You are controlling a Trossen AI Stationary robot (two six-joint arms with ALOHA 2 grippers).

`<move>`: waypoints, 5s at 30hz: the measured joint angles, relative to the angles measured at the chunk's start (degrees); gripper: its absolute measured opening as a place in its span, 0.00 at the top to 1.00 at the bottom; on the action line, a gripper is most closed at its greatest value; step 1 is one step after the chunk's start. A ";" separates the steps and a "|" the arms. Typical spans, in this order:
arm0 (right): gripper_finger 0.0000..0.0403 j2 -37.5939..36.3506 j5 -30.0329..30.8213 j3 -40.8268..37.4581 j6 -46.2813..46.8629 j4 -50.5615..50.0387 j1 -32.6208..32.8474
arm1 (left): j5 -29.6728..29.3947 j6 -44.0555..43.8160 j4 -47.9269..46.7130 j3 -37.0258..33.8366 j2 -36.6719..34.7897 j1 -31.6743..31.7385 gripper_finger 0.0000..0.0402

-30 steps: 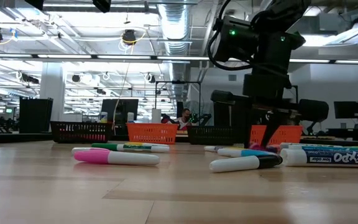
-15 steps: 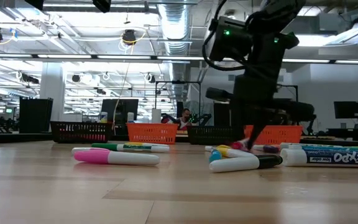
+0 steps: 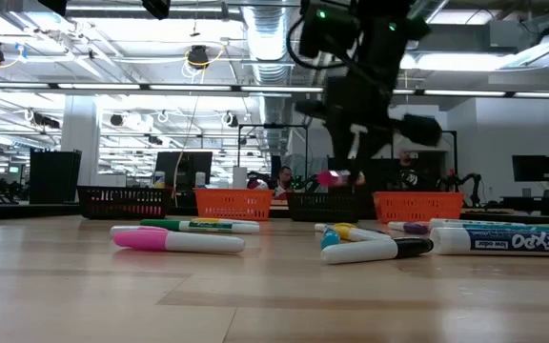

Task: Pick & Place Markers
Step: Put the large pink marker pen into the left orange bin

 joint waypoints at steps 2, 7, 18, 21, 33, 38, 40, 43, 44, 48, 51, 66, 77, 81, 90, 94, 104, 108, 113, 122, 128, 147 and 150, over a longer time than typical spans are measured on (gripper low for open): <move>0.87 -0.04 -0.37 2.49 0.96 -0.79 -1.07 | 0.00 0.00 0.01 0.00 0.00 -0.01 0.54; 0.87 -0.07 -5.43 8.81 1.71 -2.85 -4.03 | 0.00 0.02 0.00 0.00 0.00 0.00 0.54; 0.87 -0.17 -36.43 21.04 14.52 -5.29 -10.11 | 0.00 0.02 0.05 0.00 0.00 -0.01 0.54; 0.87 -0.20 -43.14 22.54 17.45 -4.26 -11.40 | 0.00 0.02 0.16 0.00 0.00 -0.02 0.54; 0.87 -0.20 -71.98 23.20 26.62 -2.73 -16.01 | 0.00 0.07 0.25 0.00 0.00 0.00 0.54; 0.87 -0.21 -84.79 23.20 32.44 1.20 -17.37 | 0.00 2.81 0.25 0.00 0.00 0.00 0.54; 0.87 -0.22 -87.28 23.20 33.58 2.63 -17.47 | 0.00 3.05 0.25 0.00 0.00 0.00 0.54; 0.87 -0.22 -87.07 23.20 34.03 4.09 -17.45 | 0.00 3.03 0.25 0.00 0.00 0.00 0.54; 0.87 -0.22 -87.05 23.20 34.08 4.26 -17.45 | 0.00 2.93 0.25 0.00 0.00 0.00 0.54; 0.87 -0.22 -79.98 23.20 33.95 4.21 -17.30 | 0.00 2.83 0.23 0.00 0.00 0.00 0.54; 0.87 -0.22 -69.89 23.20 33.01 4.23 -16.71 | 0.01 1.96 0.15 0.00 -0.03 0.41 0.54; 0.87 -0.22 -31.97 23.20 25.16 17.31 -19.34 | -0.02 1.44 -2.28 -0.25 -1.41 3.65 0.54; 0.87 4.04 -25.35 23.27 32.06 31.29 -24.55 | -0.16 -0.27 0.47 -8.83 -12.24 3.65 0.54; 0.87 8.63 -24.21 23.21 33.04 33.89 -25.23 | -0.77 -1.25 0.33 -11.47 -14.82 3.65 0.54; 0.87 18.03 -20.02 25.25 32.88 32.28 -25.32 | -5.41 -3.88 0.47 -16.04 -15.78 3.72 0.54; 0.87 22.63 -19.06 30.31 32.24 30.57 -25.32 | -7.10 -4.50 0.86 -16.04 -15.74 3.72 0.54; 0.85 32.47 -17.93 45.26 32.37 12.86 -25.05 | -7.09 -4.67 0.81 -16.04 -15.42 3.70 0.54; 0.85 32.83 -18.02 46.42 32.40 10.90 -24.80 | -7.10 -4.66 0.86 -16.04 -15.19 3.70 0.54; 0.85 32.83 -18.15 46.46 32.43 6.58 -24.82 | -7.09 -4.63 0.88 -16.04 -15.10 3.72 0.54; 0.85 32.83 -18.42 46.44 32.44 5.70 -24.93 | -7.10 -4.63 0.91 -16.04 -15.10 3.72 0.54; 0.81 32.81 -18.66 46.42 33.65 5.83 -24.95 | -7.10 -4.66 0.95 -16.04 -15.10 3.70 0.54; 0.77 32.81 -20.00 46.39 34.43 5.87 -24.95 | -7.08 -4.68 1.78 -16.04 -15.10 3.71 0.54; 0.73 32.81 -20.16 46.35 34.52 5.87 -24.95 | -7.07 -4.68 1.79 -16.04 -15.10 3.71 0.54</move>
